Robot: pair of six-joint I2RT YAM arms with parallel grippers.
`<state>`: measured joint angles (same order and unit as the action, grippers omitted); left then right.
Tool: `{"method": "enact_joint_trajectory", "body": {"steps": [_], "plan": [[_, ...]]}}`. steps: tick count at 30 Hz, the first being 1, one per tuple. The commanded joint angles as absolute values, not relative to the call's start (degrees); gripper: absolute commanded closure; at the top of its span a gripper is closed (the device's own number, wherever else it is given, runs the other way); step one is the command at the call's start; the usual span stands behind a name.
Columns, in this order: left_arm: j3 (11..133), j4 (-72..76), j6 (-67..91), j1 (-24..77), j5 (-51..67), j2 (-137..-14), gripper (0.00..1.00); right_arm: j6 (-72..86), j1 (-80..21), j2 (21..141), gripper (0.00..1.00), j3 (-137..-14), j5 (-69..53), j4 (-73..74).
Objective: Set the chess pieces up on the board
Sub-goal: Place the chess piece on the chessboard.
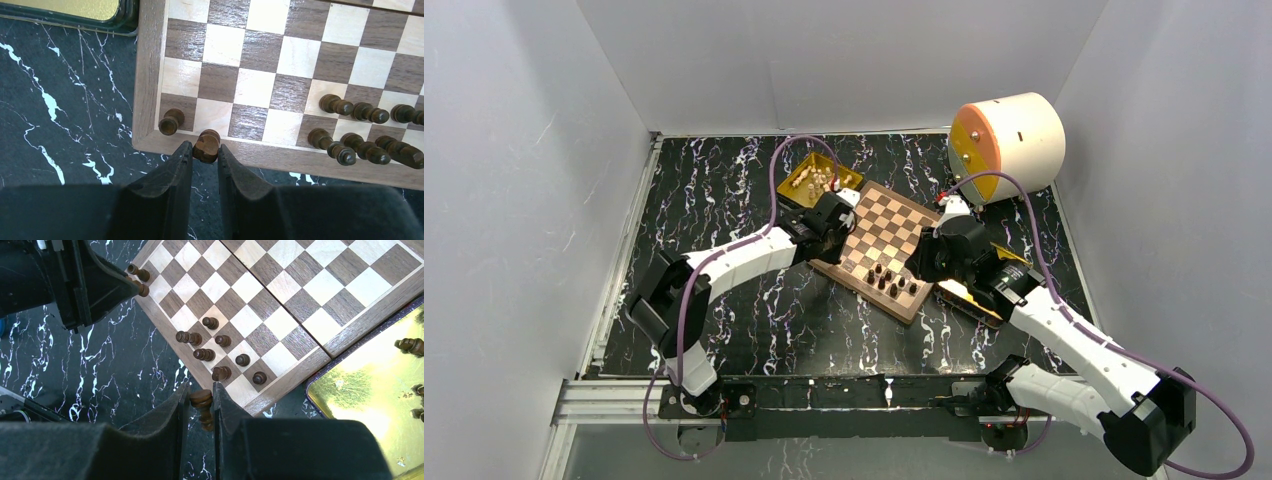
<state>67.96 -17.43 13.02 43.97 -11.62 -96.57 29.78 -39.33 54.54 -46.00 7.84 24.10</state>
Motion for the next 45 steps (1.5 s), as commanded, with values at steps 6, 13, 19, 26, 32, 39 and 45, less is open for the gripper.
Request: {"method": "enact_joint_trajectory", "body": {"steps": [6,13,19,26,32,39,45], "plan": [[67.03,-15.26,12.74,44.56,-13.83,-97.97,0.98,29.58,-38.94,53.46,0.78,-45.79,8.96,23.55],[66.82,-14.69,12.48,44.64,-13.31,-98.99,0.97,28.97,-38.86,53.23,0.78,-45.45,9.19,23.35],[66.49,-13.94,12.48,44.66,-13.18,-98.88,0.96,28.19,-38.8,53.75,0.78,-45.94,9.5,23.72],[66.56,-13.51,12.57,44.65,-12.92,-99.41,0.96,28.18,-38.72,54.03,0.78,-45.79,9.31,23.58],[66.71,-13.58,12.44,44.65,-12.03,-99.71,0.95,28.15,-38.59,54.15,0.78,-45.73,9.27,23.38],[66.4,-13.8,12.57,44.67,-11.46,-100.04,0.92,28.21,-38.58,54.21,0.78,-45.62,9.23,23.37],[66.98,-15.34,12.73,44.65,-11.78,-99.15,0.75,28.37,-38.5,54.27,0.78,-45.62,8.6,23.03]]}}
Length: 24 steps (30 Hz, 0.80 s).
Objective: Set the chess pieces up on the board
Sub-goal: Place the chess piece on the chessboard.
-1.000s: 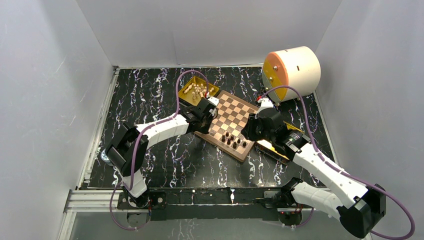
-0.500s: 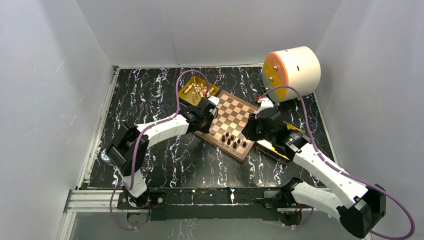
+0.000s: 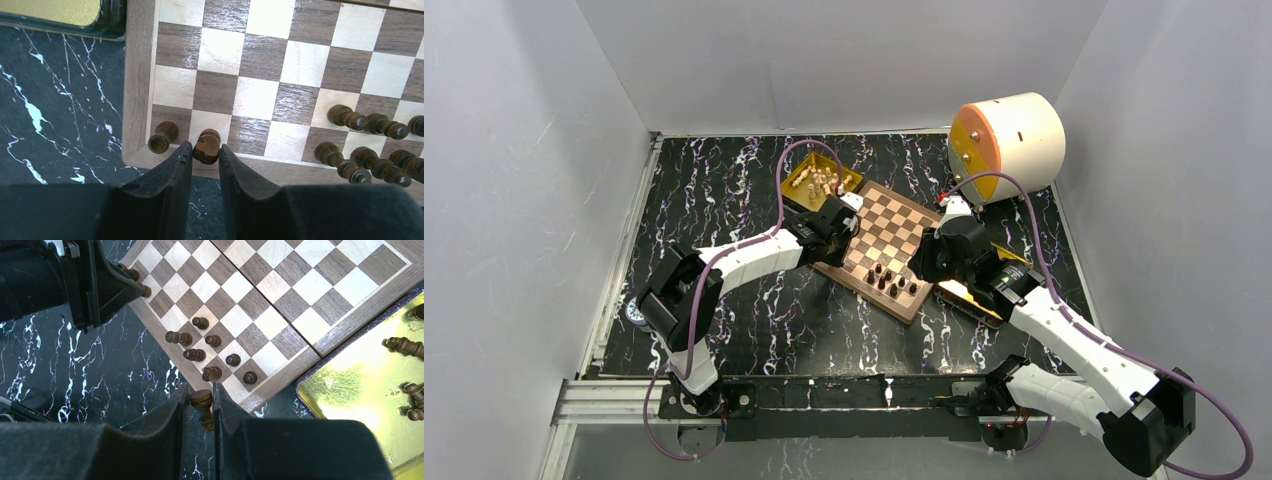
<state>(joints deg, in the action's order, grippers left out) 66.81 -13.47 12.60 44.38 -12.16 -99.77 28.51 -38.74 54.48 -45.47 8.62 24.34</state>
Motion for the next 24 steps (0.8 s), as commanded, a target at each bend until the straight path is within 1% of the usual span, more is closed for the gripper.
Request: {"method": "enact_joint_trajectory", "body": {"steps": [1,4,6,11,15,17,19,22,23,24], "plan": [[67.29,-15.73,12.86,44.65,-11.78,-98.88,0.72,28.53,-38.5,54.29,0.78,-45.62,8.36,22.86],[69.54,-17.25,13.71,44.69,-10.93,-98.16,0.63,29.03,-38.5,54.44,0.78,-45.46,7.42,22.36],[71.4,-18.25,14.43,44.65,-9.62,-97.53,0.59,29.24,-38.5,54.57,0.78,-45.36,6.84,22.04],[74.56,-19.31,15.81,44.65,-8.62,-94.5,0.58,30.06,-38.54,54.84,0.78,-45.26,5.17,21.13],[74.89,-18.45,13.32,44.65,-6.24,-90.07,0.6,30.52,-38.5,55.35,0.78,-45.36,2.21,19.76],[73.53,-16.33,10.49,44.65,-2.32,-86.81,0.63,29.09,-38.5,55.27,0.78,-45.0,-2.69,17.87],[71.31,-13.57,6.15,44.58,4.93,-83.03,0.64,27.77,-38.53,55.1,0.78,-44.52,-6.86,16.02],[66.45,-10.48,-4.5,44.6,19.37,-76.65,0.65,28.47,-38.5,55.11,0.78,-44.34,-9.03,14.3],[64.36,-9.05,-8.25,44.64,23.33,-74.58,0.65,29.86,-38.44,55.39,0.78,-44.49,-8.98,14.18],[61.26,-7.61,-10.68,44.65,24.8,-72.47,0.65,31.24,-38.43,55.96,0.78,-45.04,-9.06,13.99]]}}
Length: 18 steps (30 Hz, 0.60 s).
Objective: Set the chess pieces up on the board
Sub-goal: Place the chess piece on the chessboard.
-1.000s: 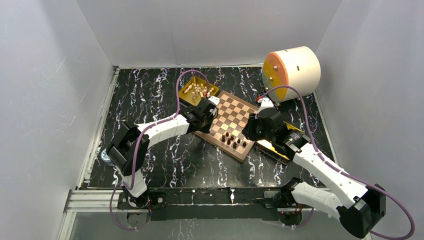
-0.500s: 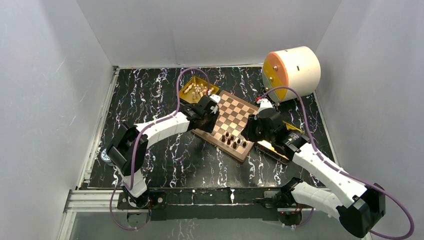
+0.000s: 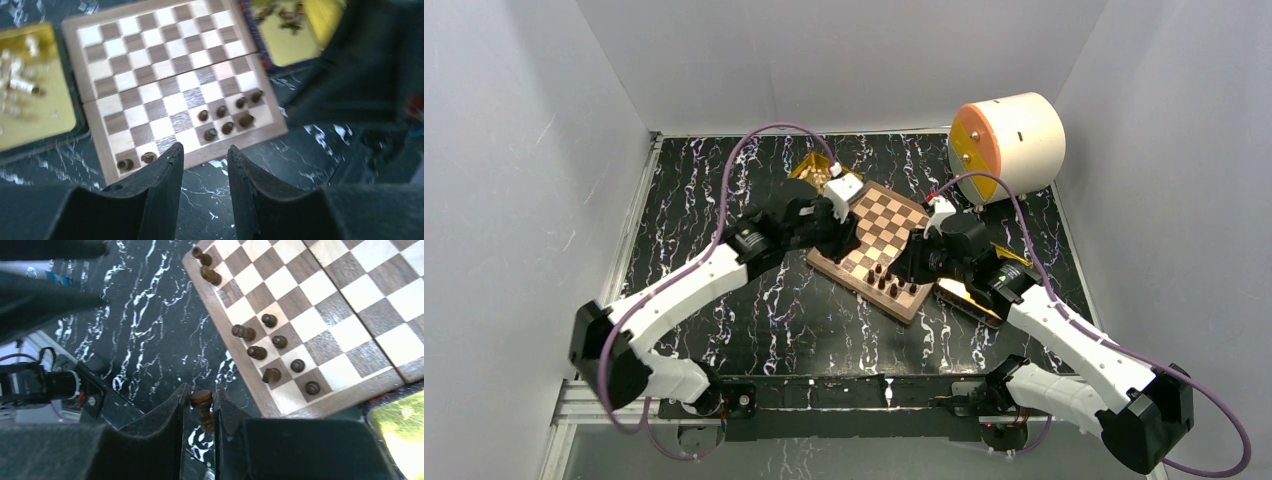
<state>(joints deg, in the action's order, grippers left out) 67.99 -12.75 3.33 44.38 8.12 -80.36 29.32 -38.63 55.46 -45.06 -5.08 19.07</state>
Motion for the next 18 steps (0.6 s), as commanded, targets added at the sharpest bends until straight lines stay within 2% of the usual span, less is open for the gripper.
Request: {"method": "enact_joint_trajectory", "body": {"steps": [1,4,8,13,18], "plan": [[59.12,-6.19,-12.27,44.65,25.29,-70.48,0.64,32.84,-38.41,56.61,0.78,-45.58,-9.16,13.86],[54.54,-1.29,-11.51,44.72,23.98,-65.91,0.61,39.92,-38.35,58.94,0.78,-47.29,-10.8,12.96],[54.21,0.53,-4.34,44.74,21.26,-64.96,0.44,53.04,-38.3,60.28,0.77,-47.43,-11.27,7.62],[53.42,6.2,7.74,44.74,19.28,-64.85,0.39,67.2,-38.36,58.53,0.78,-42.22,-6.11,-7.63],[52.16,13.28,14.99,44.74,19.5,-64.64,0.39,71.61,-38.28,60.2,0.79,-44.16,-3.43,-11.59]]}}
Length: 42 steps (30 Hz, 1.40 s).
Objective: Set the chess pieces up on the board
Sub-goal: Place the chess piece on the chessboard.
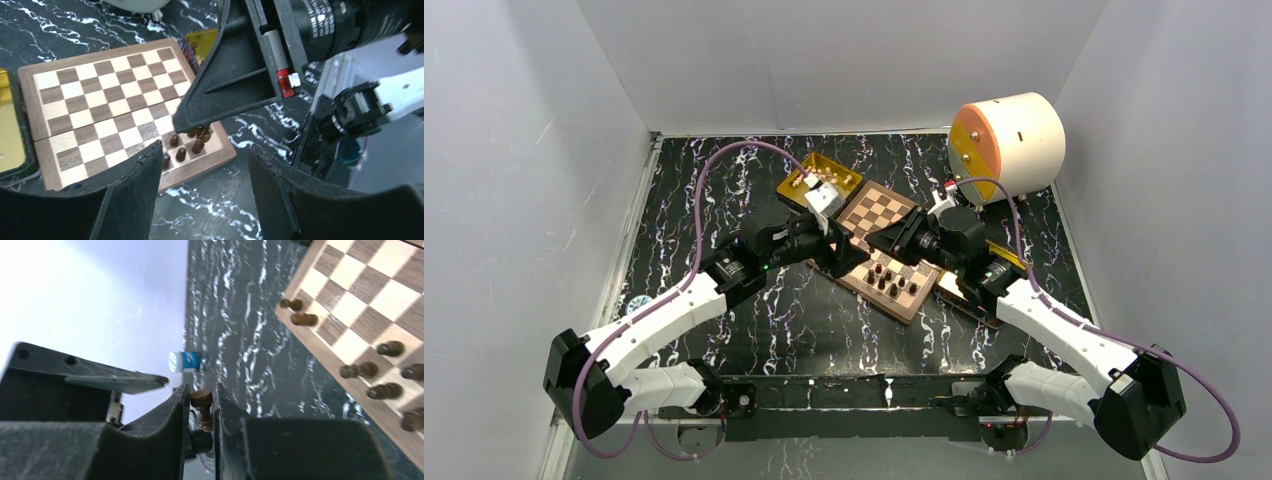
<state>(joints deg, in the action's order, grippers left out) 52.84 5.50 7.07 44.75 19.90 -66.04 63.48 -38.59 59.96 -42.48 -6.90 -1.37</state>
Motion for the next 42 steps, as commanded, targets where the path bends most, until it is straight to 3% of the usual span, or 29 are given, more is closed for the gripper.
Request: {"method": "enact_joint_trajectory", "body": {"steps": [1,9,22,27,31,34,36,42], "plan": [[52.24,13.73,15.97,44.74,18.79,-64.76,0.39,72.34,-38.29,60.51,0.79,-44.49,-3.09,-11.91],[52.24,16.0,19.38,44.74,14.79,-66.51,0.39,78.38,-38.28,60.59,0.79,-43.59,1.44,-17.96],[52.87,24.75,21.8,44.74,12.35,-71.74,0.52,79.6,-38.34,60.47,0.79,-43.45,-1.74,-20.04],[50.56,28.58,21.45,44.74,11.34,-70.99,0.64,79.74,-38.39,58.72,0.79,-41.61,-1.87,-19.83],[50.39,27.56,20.96,44.74,11.41,-70.66,0.85,79.47,-38.34,57.85,0.79,-40.15,-2.08,-19.43],[50.97,24.71,19.92,44.74,11.63,-70.42,0.95,78.42,-38.36,56.6,0.79,-38.67,-2.94,-18.95],[50.76,23.92,19.25,44.74,11.75,-69.87,0.99,77.72,-38.33,55.67,0.79,-37.82,-3.22,-18.08],[50.91,21.86,16.86,44.74,14.48,-68.18,1.0,75.74,-38.32,53.96,0.79,-35.02,-5.37,-16.82]]}}
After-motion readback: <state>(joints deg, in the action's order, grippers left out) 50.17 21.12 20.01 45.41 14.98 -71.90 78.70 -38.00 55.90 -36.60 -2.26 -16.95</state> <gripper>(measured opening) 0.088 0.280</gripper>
